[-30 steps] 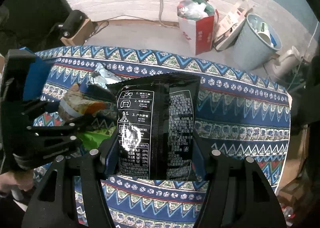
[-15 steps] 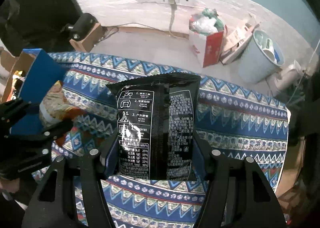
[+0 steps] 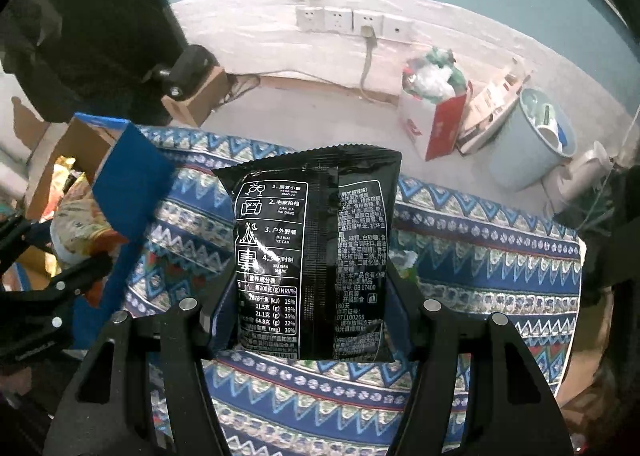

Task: Organize snacks
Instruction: 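Grasp and lift the beige chip bag with the left tool while the right tool holds the black packet, then carry the beige chip bag and black packet over the box with both tools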

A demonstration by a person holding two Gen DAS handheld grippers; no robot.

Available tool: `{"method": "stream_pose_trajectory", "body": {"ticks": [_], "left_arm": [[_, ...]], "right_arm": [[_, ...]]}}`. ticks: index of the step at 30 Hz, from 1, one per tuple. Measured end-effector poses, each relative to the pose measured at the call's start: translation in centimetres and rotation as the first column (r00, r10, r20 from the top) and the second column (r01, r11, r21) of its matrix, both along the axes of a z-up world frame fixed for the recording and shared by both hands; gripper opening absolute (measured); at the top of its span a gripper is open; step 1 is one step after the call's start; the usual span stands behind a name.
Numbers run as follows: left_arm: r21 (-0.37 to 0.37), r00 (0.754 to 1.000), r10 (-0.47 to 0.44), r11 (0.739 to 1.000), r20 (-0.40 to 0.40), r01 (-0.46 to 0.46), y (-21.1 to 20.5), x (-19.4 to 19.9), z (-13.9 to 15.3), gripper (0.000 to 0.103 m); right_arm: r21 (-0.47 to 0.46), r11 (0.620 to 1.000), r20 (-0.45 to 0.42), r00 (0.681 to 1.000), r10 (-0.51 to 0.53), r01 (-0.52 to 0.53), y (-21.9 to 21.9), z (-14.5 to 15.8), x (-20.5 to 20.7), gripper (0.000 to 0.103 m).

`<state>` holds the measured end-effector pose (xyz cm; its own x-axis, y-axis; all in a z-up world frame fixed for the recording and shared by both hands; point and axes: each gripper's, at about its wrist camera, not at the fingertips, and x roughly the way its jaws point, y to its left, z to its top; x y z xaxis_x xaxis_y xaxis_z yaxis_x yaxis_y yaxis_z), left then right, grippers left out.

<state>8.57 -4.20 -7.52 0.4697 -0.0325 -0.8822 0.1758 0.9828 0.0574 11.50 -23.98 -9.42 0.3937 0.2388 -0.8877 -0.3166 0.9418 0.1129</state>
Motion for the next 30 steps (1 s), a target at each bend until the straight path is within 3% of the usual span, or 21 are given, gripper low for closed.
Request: {"method": "stream_pose_trajectory", "body": {"ticks": [19, 30], "left_arm": [[-0.076, 0.992, 0.080, 0.994, 0.095, -0.073, 7.7, -2.7, 3.5, 0.059], [-0.111, 0.979, 0.184, 0.979, 0.093, -0.173, 14.0, -3.1, 3.7, 0.059]], "right_arm": [[0.056, 0.989, 0.067, 0.989, 0.130, -0.134, 9.2, 4.6, -1.6, 0.063], [0.063, 0.979, 0.085, 0.978, 0.189, -0.195, 14.7, 5.9, -1.0, 0.063]]}}
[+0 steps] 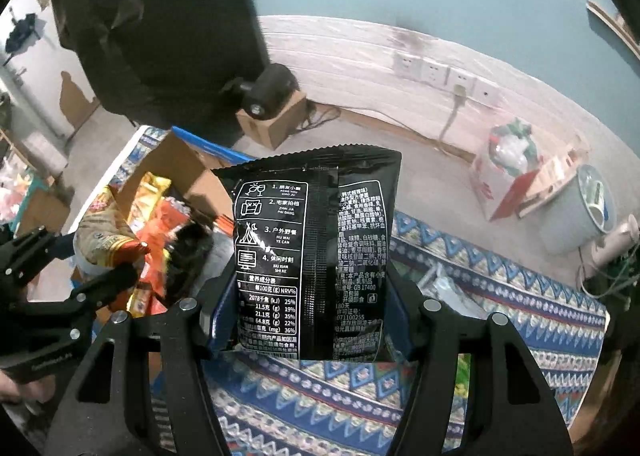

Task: Organize snacks
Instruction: 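Carry the beige chip bag and black packet over the box with both tools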

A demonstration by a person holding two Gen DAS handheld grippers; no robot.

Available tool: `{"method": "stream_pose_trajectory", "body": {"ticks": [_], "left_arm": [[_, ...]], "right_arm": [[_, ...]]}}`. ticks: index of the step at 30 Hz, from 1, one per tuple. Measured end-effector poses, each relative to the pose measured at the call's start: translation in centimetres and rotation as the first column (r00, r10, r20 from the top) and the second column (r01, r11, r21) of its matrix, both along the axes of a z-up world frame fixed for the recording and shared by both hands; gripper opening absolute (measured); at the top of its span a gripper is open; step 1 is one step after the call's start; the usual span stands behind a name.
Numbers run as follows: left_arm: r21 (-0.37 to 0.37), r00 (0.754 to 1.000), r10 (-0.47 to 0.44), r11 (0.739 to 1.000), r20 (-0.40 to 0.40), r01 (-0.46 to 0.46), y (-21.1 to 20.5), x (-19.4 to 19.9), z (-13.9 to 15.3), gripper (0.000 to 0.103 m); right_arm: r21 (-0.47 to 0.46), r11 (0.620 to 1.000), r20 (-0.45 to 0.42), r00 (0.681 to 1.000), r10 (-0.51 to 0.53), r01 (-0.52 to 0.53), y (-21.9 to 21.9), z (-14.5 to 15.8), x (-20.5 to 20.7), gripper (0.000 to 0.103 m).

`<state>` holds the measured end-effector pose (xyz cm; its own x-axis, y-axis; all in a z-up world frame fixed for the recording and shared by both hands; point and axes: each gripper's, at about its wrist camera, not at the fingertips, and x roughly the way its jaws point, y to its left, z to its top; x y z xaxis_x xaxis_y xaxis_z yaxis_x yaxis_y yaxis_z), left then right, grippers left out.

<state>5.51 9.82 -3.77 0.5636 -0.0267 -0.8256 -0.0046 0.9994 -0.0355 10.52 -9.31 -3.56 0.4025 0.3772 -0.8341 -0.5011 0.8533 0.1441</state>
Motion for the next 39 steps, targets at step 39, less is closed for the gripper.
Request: {"method": "stream_pose_trajectory", "body": {"ticks": [39], "left_arm": [[-0.041, 0.967, 0.215, 0.974, -0.133, -0.222, 9.3, -0.6, -3.1, 0.080]], "right_arm": [[0.019, 0.985, -0.070, 0.983, 0.170, -0.169, 15.7, -2.0, 1.2, 0.066]]}}
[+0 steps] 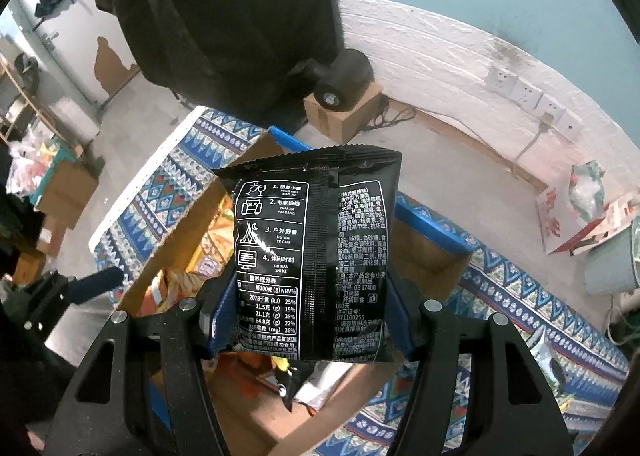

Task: Organize snacks
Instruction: 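Carry the beige chip bag and black packet over the box with both tools, then open the left tool to drop the beige bag while the right tool drops the black packet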

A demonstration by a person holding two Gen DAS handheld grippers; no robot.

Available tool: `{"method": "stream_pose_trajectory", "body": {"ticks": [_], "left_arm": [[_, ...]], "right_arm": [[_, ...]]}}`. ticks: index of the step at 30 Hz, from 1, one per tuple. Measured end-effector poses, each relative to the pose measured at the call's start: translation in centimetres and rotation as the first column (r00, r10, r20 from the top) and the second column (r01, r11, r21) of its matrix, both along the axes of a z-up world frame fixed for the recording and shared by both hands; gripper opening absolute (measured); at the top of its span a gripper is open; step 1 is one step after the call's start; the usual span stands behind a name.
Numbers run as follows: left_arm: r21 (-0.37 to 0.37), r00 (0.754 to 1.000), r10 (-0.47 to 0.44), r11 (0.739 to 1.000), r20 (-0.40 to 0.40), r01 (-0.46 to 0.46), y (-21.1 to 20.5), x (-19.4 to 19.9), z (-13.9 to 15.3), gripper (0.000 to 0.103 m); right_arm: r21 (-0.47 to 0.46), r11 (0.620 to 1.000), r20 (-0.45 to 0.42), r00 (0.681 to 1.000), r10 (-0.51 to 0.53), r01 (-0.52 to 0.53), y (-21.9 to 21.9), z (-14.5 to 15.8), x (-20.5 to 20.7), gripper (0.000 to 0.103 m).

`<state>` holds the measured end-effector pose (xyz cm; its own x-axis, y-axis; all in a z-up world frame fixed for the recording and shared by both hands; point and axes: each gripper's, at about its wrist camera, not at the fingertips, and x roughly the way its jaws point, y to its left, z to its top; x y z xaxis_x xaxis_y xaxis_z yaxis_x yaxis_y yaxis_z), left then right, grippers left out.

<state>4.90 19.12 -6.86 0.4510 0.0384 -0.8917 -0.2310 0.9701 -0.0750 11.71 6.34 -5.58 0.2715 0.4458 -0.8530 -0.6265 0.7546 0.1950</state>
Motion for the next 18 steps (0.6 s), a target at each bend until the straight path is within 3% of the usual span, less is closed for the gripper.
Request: {"method": "stream_pose_trajectory", "body": {"ticks": [2, 3, 8, 18], "left_arm": [[0.006, 1.000, -0.003, 1.000, -0.005, 0.003, -0.2, 0.1, -0.1, 0.080], [0.009, 1.000, -0.006, 1.000, -0.007, 0.006, -0.3, 0.1, -0.1, 0.080], [0.017, 1.000, -0.020, 1.000, -0.005, 0.020, -0.9, 0.1, 0.0, 0.080], [0.029, 0.996, -0.087, 0.996, 0.013, 0.087, -4.0, 0.0, 0.6, 0.081]], "right_arm": [[0.007, 1.000, -0.008, 1.000, 0.002, -0.002, -0.1, 0.0, 0.1, 0.079], [0.011, 1.000, -0.004, 1.000, 0.002, -0.002, -0.1, 0.0, 0.1, 0.080], [0.002, 1.000, 0.008, 1.000, -0.008, 0.008, -0.9, 0.2, 0.1, 0.080], [-0.022, 0.991, 0.025, 0.991, -0.133, 0.134, -6.4, 0.6, 0.6, 0.081]]}}
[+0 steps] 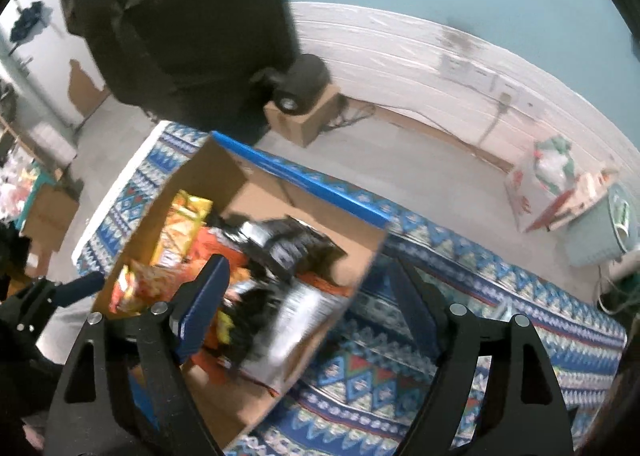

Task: Organize snacks
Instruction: 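Open the left tool to drop the beige bag while the right tool drops the black packet, then move the right tool to the green peanut bag and grasp it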

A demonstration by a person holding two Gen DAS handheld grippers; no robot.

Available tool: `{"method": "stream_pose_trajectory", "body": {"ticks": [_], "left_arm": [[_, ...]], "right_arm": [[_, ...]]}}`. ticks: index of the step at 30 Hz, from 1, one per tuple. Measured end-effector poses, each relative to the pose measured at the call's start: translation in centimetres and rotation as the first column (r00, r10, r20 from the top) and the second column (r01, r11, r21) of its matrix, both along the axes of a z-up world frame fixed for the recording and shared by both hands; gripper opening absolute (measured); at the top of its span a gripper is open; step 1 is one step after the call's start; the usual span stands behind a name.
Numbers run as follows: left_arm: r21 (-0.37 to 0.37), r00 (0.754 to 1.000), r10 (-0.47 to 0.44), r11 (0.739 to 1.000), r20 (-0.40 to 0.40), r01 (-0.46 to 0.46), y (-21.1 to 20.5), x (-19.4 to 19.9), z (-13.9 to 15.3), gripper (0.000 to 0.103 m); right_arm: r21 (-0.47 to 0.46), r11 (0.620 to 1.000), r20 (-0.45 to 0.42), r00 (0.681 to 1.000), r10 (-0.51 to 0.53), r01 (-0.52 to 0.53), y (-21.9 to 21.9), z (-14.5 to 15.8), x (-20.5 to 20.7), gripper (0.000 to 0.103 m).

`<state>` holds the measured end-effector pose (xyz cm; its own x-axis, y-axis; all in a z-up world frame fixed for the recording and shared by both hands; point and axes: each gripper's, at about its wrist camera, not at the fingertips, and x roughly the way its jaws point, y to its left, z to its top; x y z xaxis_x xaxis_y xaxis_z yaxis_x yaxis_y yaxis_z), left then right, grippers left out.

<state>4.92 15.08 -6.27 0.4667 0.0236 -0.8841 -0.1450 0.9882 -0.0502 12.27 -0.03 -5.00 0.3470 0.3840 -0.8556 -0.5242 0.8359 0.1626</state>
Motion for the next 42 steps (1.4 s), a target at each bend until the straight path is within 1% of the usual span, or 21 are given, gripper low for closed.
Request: {"method": "stream_pose_trajectory", "body": {"ticks": [4, 9, 13, 17, 21, 26, 30, 35, 37, 39, 42], "left_arm": [[0.006, 1.000, -0.028, 1.000, 0.014, 0.028, -1.5, 0.0, 0.4, 0.082], [0.009, 0.998, -0.055, 0.998, 0.031, 0.054, -3.1, 0.0, 0.9, 0.083], [0.010, 0.996, -0.076, 0.997, 0.039, 0.076, -4.7, 0.3, 1.0, 0.083], [0.009, 0.994, -0.104, 0.995, 0.047, 0.103, -6.5, 0.6, 1.1, 0.083], [0.013, 0.989, -0.141, 0.990, 0.041, 0.140, -8.6, 0.9, 0.8, 0.083], [0.044, 0.981, -0.190, 0.981, 0.034, 0.188, -11.5, 1.3, 0.1, 0.083], [0.053, 0.973, -0.227, 0.973, 0.028, 0.226, -13.7, 1.5, -0.5, 0.083], [0.044, 0.960, -0.280, 0.959, 0.011, 0.279, -16.3, 1.9, -1.4, 0.083], [0.043, 0.956, -0.293, 0.955, -0.004, 0.293, -17.2, 2.1, -2.0, 0.083], [0.036, 0.954, -0.299, 0.953, -0.019, 0.300, -18.0, 2.3, -2.6, 0.083], [0.036, 0.951, -0.306, 0.951, -0.046, 0.308, -19.0, 2.7, -3.8, 0.083]], "right_arm": [[-0.019, 0.999, -0.006, 0.999, -0.036, 0.036, -2.4, -0.1, 0.0, 0.081], [-0.070, 0.995, 0.018, 0.998, -0.066, 0.068, -4.8, -0.3, -0.7, 0.082], [-0.090, 0.993, 0.021, 0.997, -0.079, 0.081, -6.8, -0.4, -1.4, 0.082], [-0.106, 0.988, 0.032, 0.993, -0.113, 0.116, -9.3, -0.4, -1.7, 0.082], [-0.112, 0.980, 0.027, 0.986, -0.162, 0.165, -12.3, -0.7, -1.6, 0.082], [-0.130, 0.966, 0.012, 0.974, -0.224, 0.224, -16.3, -1.7, -1.6, 0.082], [-0.153, 0.951, -0.003, 0.962, -0.272, 0.268, -19.4, -3.1, -1.8, 0.082], [-0.184, 0.929, -0.028, 0.943, -0.331, 0.321, -22.9, -5.2, -1.9, 0.082], [-0.194, 0.921, -0.050, 0.934, -0.354, 0.338, -24.1, -6.2, -1.8, 0.082], [-0.194, 0.913, -0.082, 0.921, -0.381, 0.360, -25.3, -7.3, -1.5, 0.082], [-0.193, 0.892, -0.132, 0.890, -0.436, 0.408, -27.1, -9.0, -1.2, 0.082]]}}
